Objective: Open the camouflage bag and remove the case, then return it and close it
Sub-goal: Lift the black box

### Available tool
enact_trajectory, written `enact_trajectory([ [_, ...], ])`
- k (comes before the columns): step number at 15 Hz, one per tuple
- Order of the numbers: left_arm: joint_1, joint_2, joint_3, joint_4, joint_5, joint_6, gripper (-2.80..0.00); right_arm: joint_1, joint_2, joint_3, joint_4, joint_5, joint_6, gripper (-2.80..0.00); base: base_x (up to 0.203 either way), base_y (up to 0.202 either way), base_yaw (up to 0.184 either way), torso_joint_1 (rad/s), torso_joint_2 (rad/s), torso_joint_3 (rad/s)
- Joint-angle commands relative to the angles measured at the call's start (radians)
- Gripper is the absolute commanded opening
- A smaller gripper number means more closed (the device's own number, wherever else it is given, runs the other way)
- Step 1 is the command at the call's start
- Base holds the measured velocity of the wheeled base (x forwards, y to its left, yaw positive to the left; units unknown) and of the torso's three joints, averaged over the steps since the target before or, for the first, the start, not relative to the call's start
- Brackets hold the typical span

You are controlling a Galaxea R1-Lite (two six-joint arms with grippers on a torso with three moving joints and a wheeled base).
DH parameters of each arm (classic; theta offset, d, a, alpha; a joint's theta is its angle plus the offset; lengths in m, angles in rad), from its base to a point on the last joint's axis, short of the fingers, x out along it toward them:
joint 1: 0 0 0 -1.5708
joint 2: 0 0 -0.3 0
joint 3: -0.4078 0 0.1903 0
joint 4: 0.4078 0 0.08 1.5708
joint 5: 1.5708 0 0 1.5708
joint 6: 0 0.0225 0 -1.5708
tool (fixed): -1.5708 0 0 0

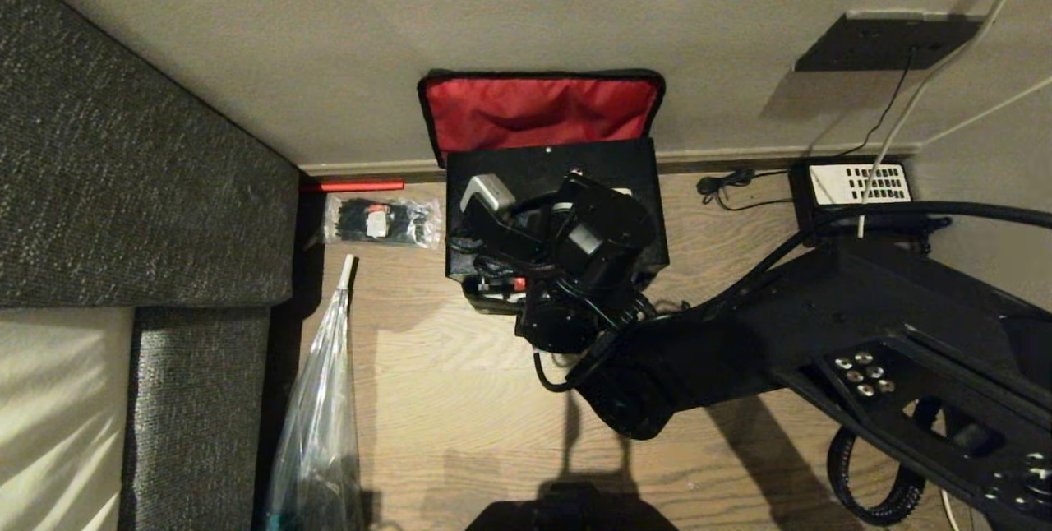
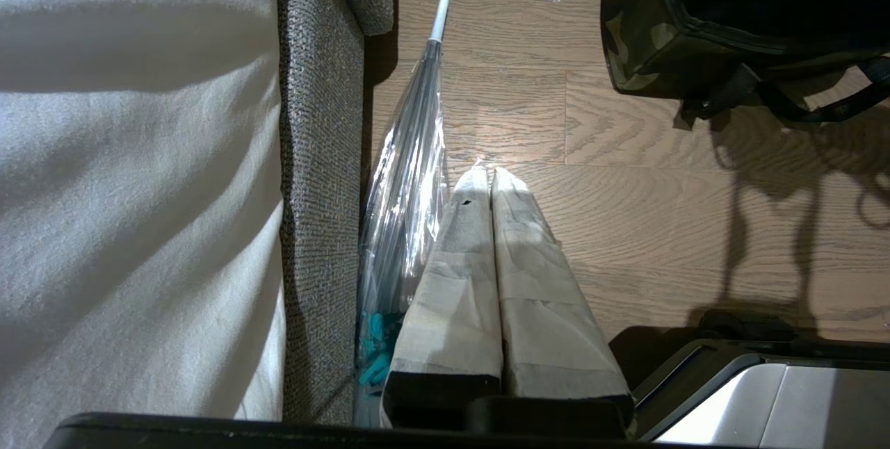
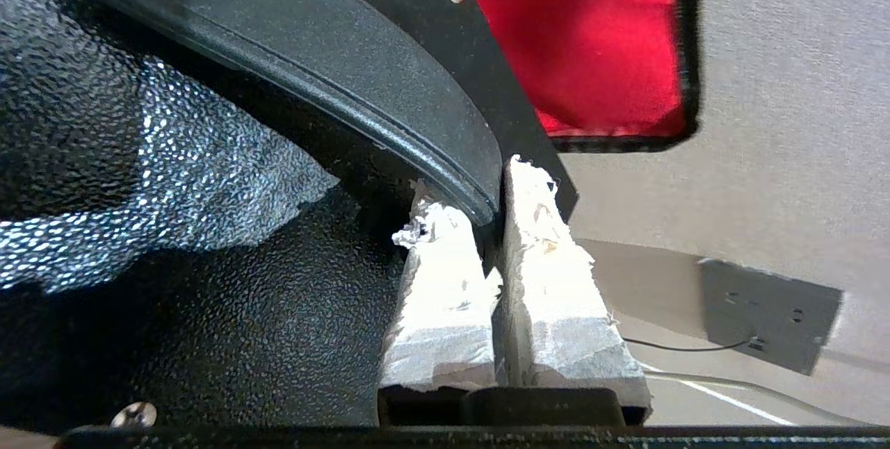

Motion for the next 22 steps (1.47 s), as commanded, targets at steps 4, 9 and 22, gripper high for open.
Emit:
enact_trajectory([
  [4,0.001,-0.002,0.003,0.0,0.0,-0.001,-2.8,0.001,-0.078,0.025,0.011,-0.008,-0.01,-2.8,0.0,0.0,0.0,0.0,0.0,0.0],
  [9,0.001,-0.002,0.003,0.0,0.001,0.0,-2.8,0.002,-0.128,0.065,0.039,-0.008,-0.009,-2.8,0.0,0.0,0.0,0.0,0.0,0.0],
  [22,0.001,-0.002,0.003,0.0,0.001,0.0,-2.8,-0.023,-0.276,0.246,0.033,-0.009,-0.007,-2.8,0.0,0.0,0.0,0.0,0.0,0.0],
])
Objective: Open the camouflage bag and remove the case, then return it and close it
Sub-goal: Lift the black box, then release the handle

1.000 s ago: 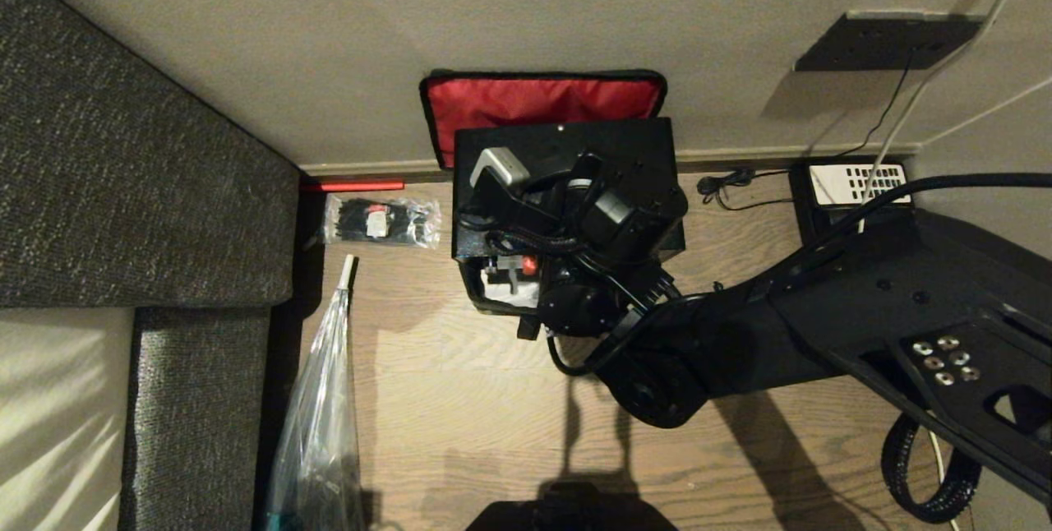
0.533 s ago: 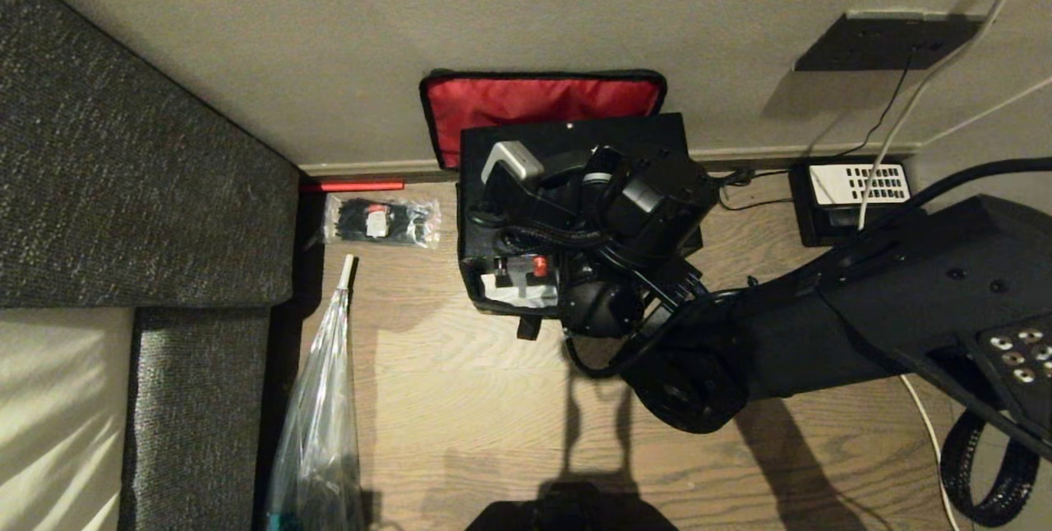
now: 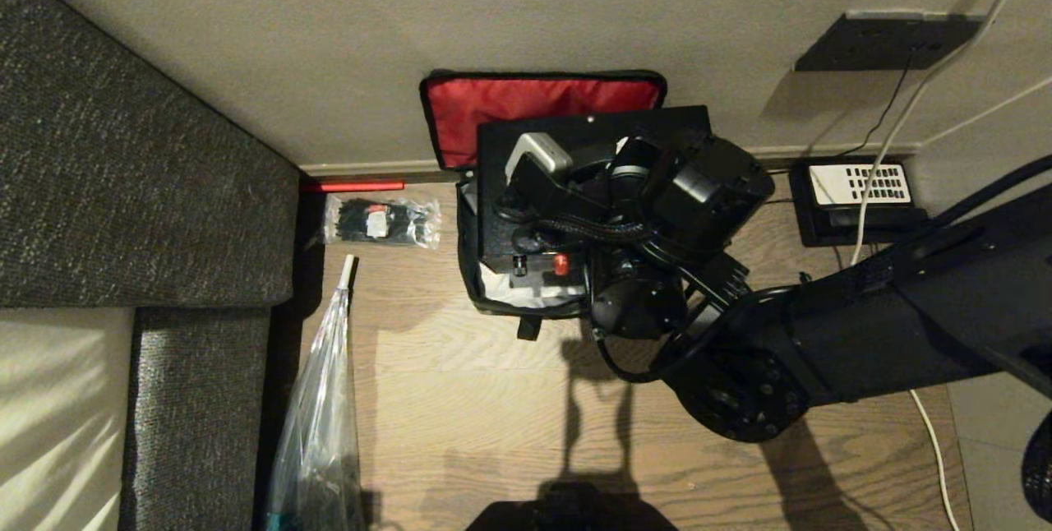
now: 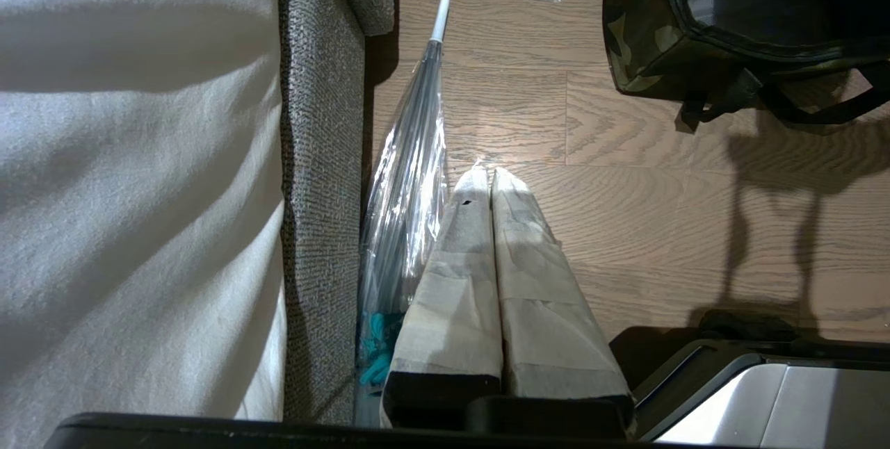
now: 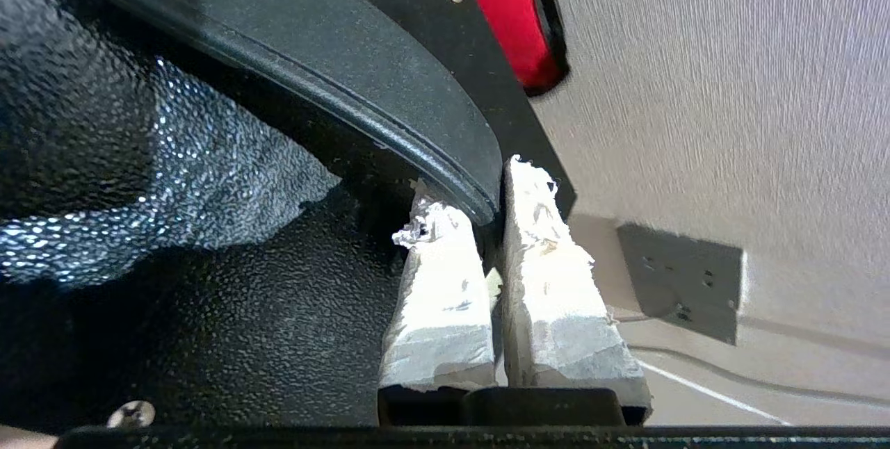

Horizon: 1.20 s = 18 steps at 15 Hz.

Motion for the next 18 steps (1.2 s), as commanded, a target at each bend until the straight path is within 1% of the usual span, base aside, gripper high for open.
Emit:
enact_trajectory([
  [1,0.0,-0.002,0.003,0.0,0.001,0.0,-2.8,-0.02,-0.049,0.045,-0.007,-0.007,-0.007,-2.8,0.0,0.0,0.0,0.0,0.0,0.0],
  [10,0.0,-0.002,0.003,0.0,0.001,0.0,-2.8,-0.112,-0.143,0.151,-0.013,-0.005,0.005,-2.8,0.0,0.0,0.0,0.0,0.0,0.0],
  [18,0.0,-0.002,0.003,0.0,0.0,0.0,-2.8,-0.204,-0.201,0.255,-0.011,-0.005,0.046,-2.8,0.0,0.0,0.0,0.0,0.0,0.0],
])
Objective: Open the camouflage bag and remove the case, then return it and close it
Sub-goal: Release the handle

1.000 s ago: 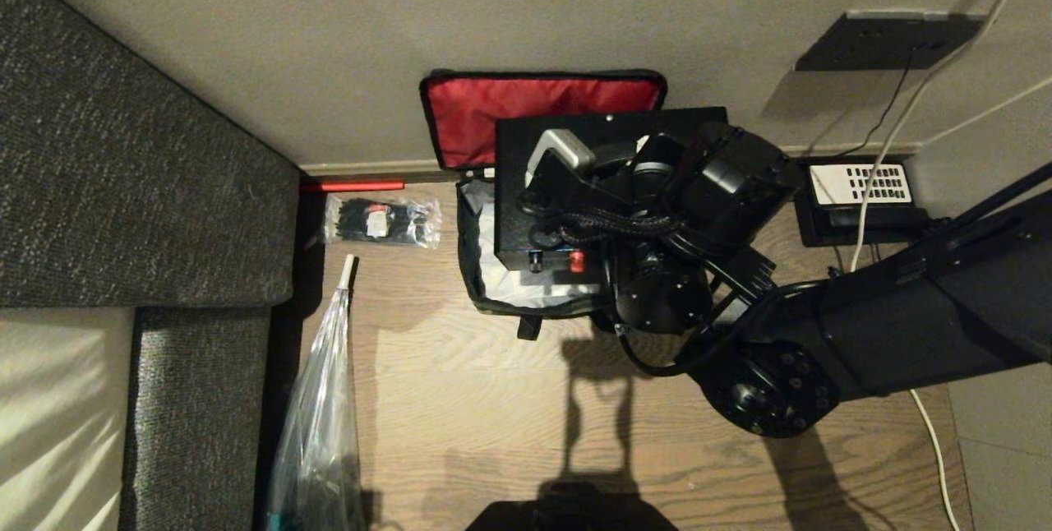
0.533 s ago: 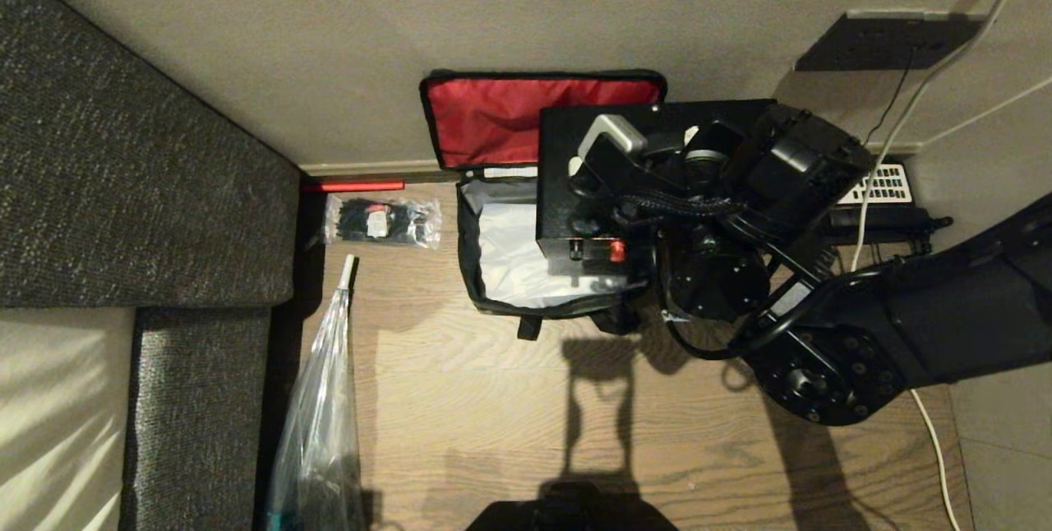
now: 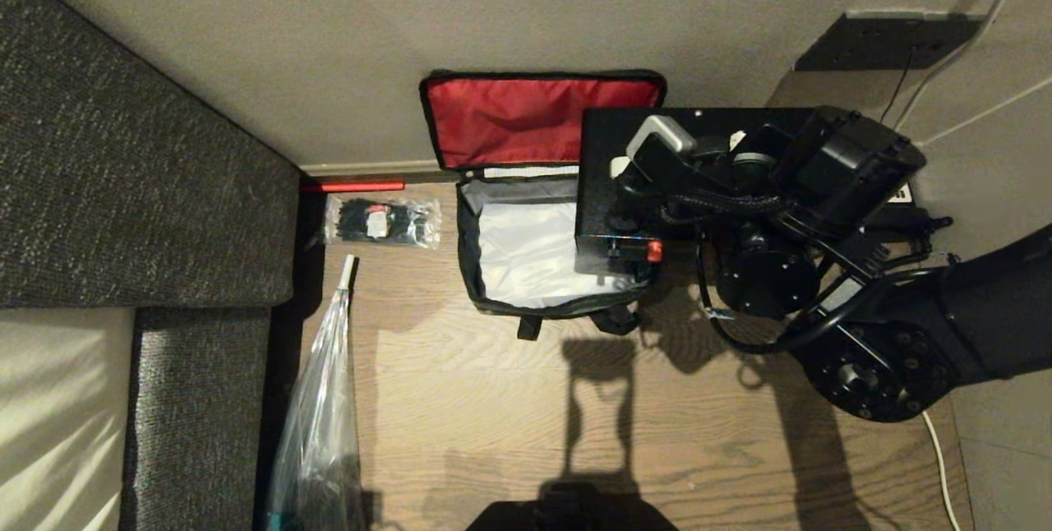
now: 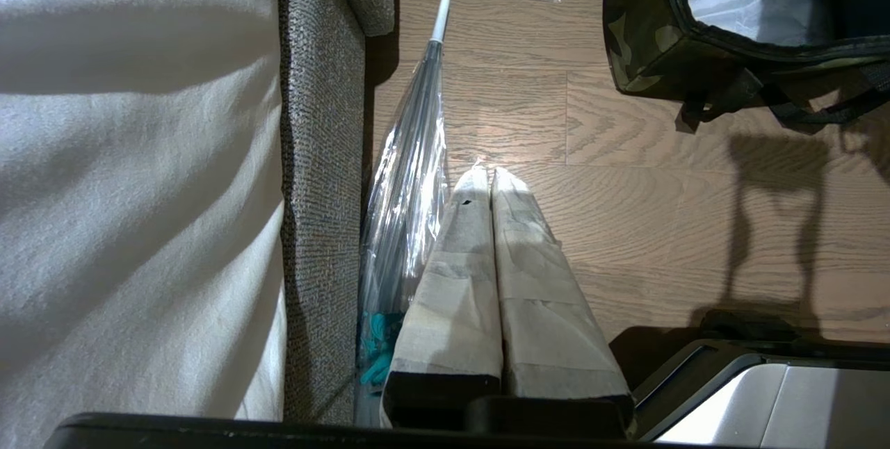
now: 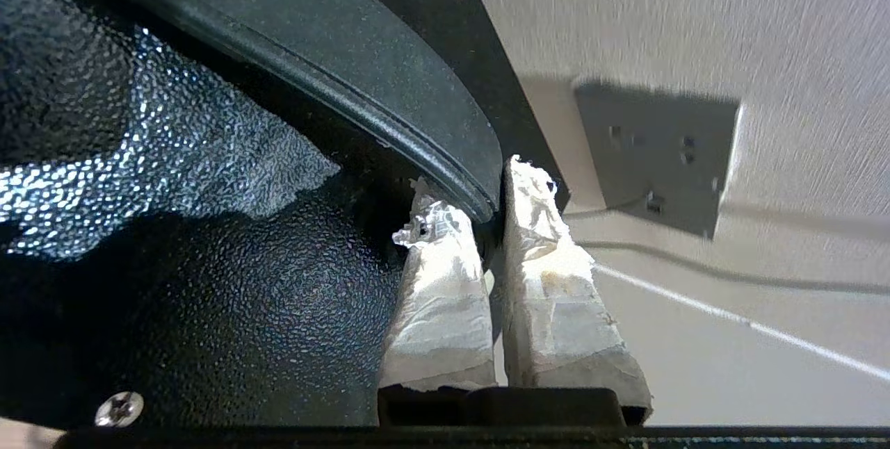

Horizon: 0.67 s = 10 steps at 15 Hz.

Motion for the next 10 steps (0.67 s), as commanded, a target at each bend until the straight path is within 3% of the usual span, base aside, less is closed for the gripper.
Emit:
enact_trajectory([
  [1,0.001,-0.002,0.003,0.0,0.0,-0.001,-2.8,-0.03,-0.029,0.022,-0.007,-0.006,-0.008,-2.8,0.0,0.0,0.0,0.0,0.0,0.0],
  [10,0.002,-0.002,0.003,0.0,0.0,-0.001,-2.8,-0.079,-0.1,0.102,-0.001,-0.006,0.002,-2.8,0.0,0.0,0.0,0.0,0.0,0.0],
])
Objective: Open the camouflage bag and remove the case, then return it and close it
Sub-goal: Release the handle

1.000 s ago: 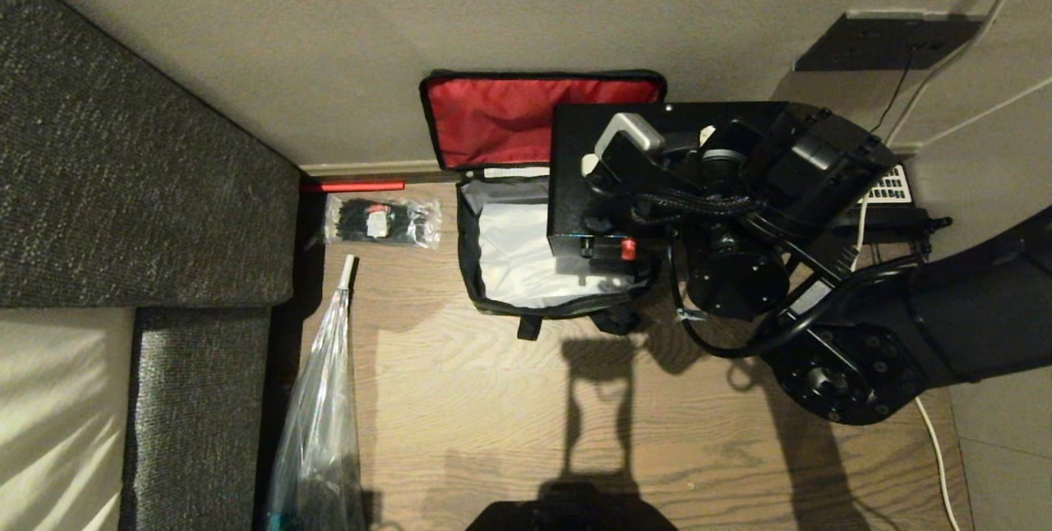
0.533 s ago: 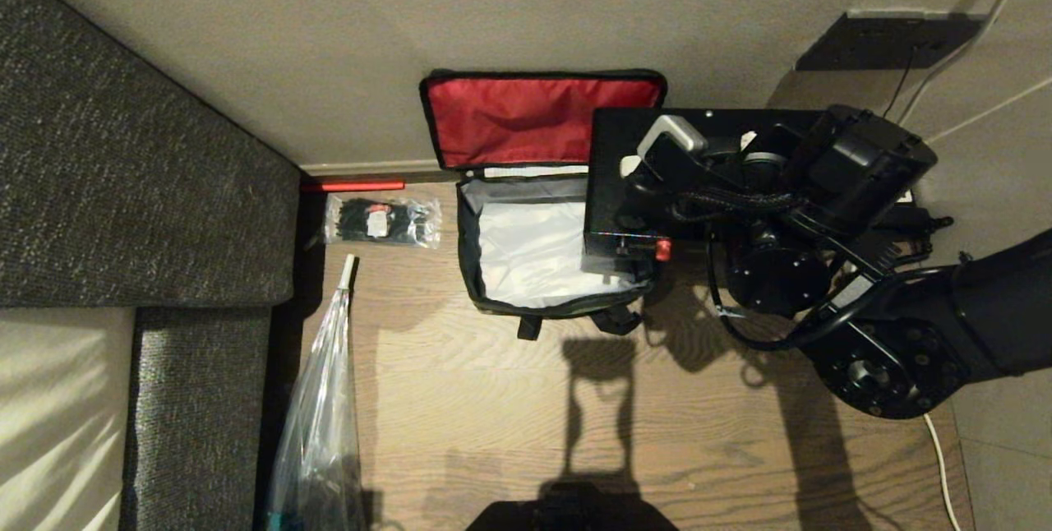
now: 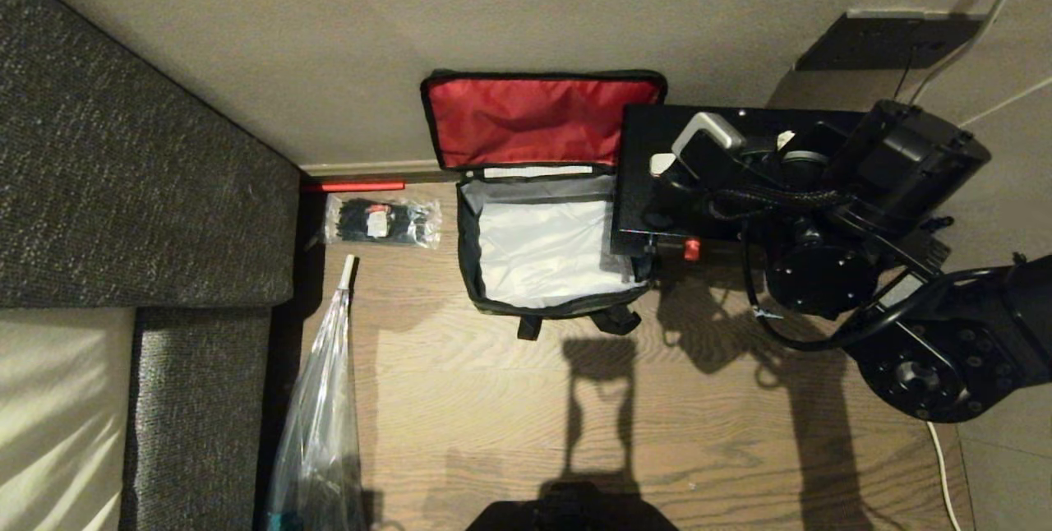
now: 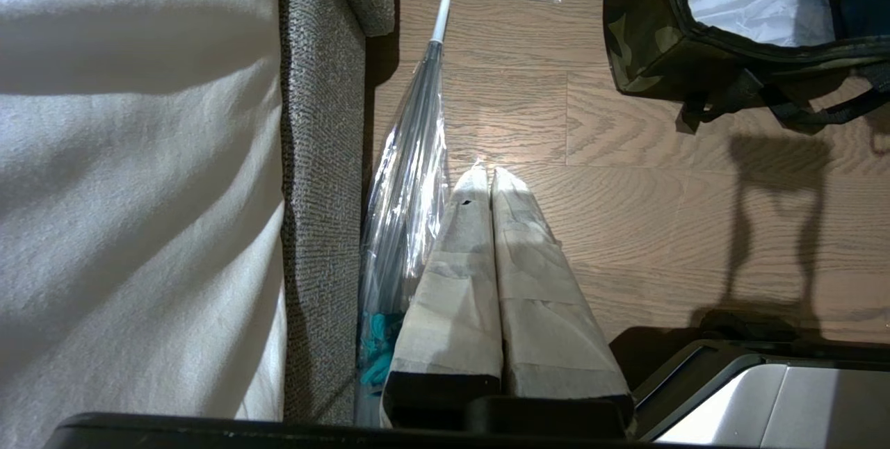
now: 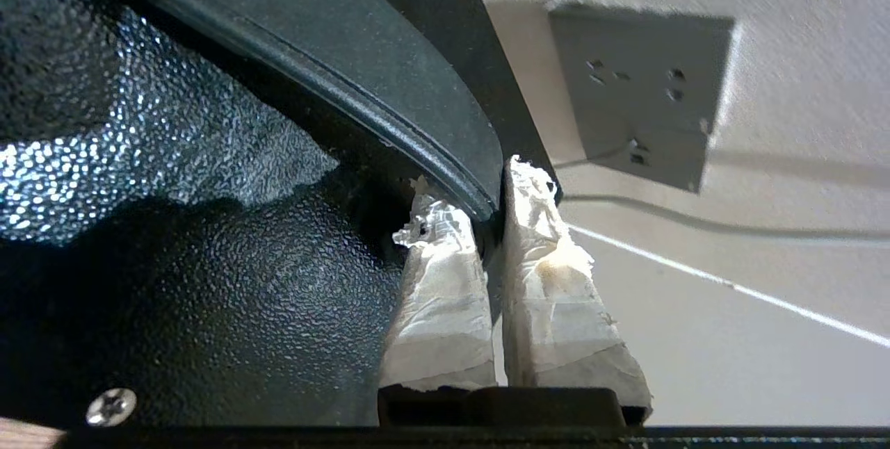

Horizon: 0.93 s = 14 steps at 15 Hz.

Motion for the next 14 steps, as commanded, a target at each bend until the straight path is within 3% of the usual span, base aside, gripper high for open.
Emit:
enact_trajectory([
  [1,0.0,-0.002,0.003,0.0,0.0,-0.001,-2.8,-0.009,-0.026,0.026,-0.009,-0.006,0.002,-2.8,0.0,0.0,0.0,0.0,0.0,0.0],
  [14,0.0,-0.002,0.003,0.0,0.0,-0.001,-2.8,-0.131,-0.076,0.117,-0.004,-0.006,0.062,-2.8,0.0,0.0,0.0,0.0,0.0,0.0],
])
